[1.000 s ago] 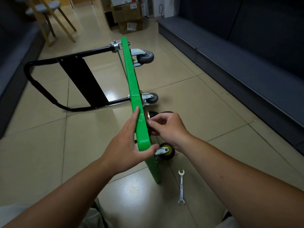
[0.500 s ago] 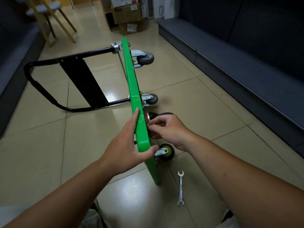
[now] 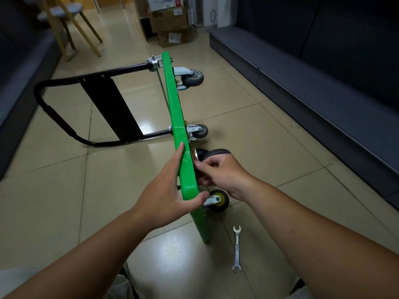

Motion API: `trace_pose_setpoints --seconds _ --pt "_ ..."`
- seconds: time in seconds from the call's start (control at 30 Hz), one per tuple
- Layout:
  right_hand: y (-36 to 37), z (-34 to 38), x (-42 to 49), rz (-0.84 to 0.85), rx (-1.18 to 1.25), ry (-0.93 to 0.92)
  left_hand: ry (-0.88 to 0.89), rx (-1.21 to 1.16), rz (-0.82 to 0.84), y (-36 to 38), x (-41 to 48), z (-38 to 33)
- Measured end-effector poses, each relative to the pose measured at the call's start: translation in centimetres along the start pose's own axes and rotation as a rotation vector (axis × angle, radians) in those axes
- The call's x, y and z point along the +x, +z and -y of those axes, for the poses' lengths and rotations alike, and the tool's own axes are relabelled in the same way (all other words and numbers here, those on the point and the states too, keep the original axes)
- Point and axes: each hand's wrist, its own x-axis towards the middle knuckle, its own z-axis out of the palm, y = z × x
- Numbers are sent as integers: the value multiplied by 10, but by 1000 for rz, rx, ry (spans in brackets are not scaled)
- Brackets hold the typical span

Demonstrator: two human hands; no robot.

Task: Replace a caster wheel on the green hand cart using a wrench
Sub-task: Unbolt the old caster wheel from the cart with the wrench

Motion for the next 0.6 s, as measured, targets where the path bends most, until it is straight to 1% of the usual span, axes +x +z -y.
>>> trace_pose_setpoints --seconds 0.2,0.37,0.5,0.6 --pt "0 1 1 13 96 -67 -13 3 7 -1 0 -1" --pt "12 -3 -1 -109 96 -102 -9 7 1 0 -1 -2" --pt "10 -4 -3 -97 130 -45 -5 3 2 -1 -1 -1" --pt "8 -7 -4 -54 88 4 -6 8 0 0 -1 0"
